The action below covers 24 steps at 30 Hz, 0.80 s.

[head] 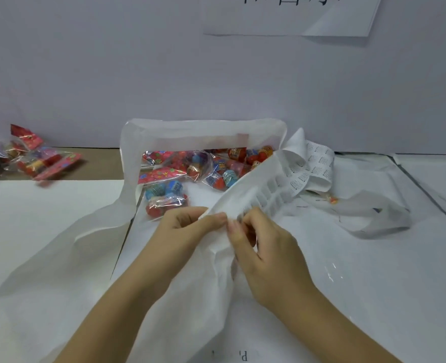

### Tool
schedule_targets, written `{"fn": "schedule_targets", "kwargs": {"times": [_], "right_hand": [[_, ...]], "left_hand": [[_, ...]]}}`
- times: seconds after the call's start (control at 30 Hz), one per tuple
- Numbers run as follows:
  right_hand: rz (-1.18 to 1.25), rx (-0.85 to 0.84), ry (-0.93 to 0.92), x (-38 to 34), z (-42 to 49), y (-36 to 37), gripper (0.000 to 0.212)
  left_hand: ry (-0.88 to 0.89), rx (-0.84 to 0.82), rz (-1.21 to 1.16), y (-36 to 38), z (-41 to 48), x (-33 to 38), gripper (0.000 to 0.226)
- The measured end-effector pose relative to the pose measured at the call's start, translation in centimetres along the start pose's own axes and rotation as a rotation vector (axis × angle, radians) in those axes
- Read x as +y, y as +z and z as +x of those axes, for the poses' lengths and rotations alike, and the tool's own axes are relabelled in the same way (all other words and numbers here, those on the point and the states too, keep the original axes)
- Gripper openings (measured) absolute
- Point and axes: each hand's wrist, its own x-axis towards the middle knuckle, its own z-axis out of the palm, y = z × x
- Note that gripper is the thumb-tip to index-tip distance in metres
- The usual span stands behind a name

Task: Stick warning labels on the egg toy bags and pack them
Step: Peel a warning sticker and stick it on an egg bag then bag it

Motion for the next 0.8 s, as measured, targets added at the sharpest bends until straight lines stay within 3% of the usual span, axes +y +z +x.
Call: {"fn": "schedule_targets", "kwargs": {"times": [0.23,0.47,0.57,0.67,0.8], "right_hand": [[-0.379,0.026,-0.221,-0.4,0.5,-0.9,0.034],[-0.546,0.076,-0.278,-0.1,0.7,-0.7,0.032],[-0.492,0.087,-0.284,0.2,0.9,-1.0,0.030],[-0.411,-0.011,-0.210,0.2,1.1,-1.5,0.026],[-0.173,-0.112,-0.033,1.6,1.9,-1.8,0.030]], "left_hand": [[0.081,0.010,0.170,0.3,-0.1,-0.5,0.032],[0.121,0.067,0.337,0.8,-0.4,-0.5,0.074],[0.105,0.087,0.327,0.7,-0.3,-0.6,0.071],[0.094,0.101,0.351,0.4,-0.2,-0.5,0.070],[-0.023,0.190,0.449,-1.0,0.1,-0.1,0.040]]}}
